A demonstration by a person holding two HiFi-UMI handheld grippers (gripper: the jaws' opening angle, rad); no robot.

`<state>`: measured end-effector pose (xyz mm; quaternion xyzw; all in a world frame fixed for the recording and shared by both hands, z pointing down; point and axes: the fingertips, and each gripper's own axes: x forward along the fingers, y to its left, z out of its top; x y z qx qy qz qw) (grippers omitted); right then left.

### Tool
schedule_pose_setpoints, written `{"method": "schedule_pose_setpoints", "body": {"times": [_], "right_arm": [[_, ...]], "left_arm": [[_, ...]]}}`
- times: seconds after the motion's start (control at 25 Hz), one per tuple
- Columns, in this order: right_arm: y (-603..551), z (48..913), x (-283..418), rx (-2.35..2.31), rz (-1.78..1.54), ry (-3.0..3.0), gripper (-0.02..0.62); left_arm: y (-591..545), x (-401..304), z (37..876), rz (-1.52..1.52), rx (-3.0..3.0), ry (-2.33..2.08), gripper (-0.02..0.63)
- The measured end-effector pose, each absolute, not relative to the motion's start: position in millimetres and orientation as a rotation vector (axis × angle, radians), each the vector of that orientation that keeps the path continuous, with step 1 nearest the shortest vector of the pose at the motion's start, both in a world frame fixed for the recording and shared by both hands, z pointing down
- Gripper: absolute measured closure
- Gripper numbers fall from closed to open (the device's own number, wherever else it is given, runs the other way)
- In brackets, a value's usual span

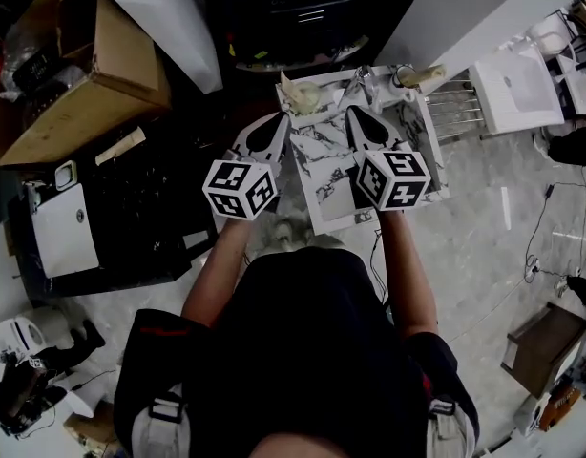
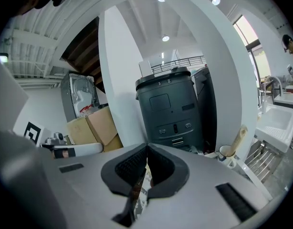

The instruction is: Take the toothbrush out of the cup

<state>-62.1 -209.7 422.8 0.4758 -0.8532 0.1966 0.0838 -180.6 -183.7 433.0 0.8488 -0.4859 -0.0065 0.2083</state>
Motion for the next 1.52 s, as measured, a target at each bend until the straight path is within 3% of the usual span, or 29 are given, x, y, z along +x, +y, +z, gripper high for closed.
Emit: {"method": "schedule_pose_setpoints", "body": {"times": [0.8, 1.2, 1.52], "right_arm": [[-252, 466, -63, 1.229, 0.669, -2.561, 0.561], [-263, 487, -61, 1.172, 0.69, -2.541, 0.561], [-270, 495, -61, 1.151, 0.696, -2.529, 0.561]], "left_arm": [[-220, -186, 490, -0.002, 2.129, -1.511, 0.589], [-231, -190, 516, -0.037, 2.069, -1.519, 0.495], [-243, -188, 547, 0.009, 2.03, -1.5, 0.477]]}}
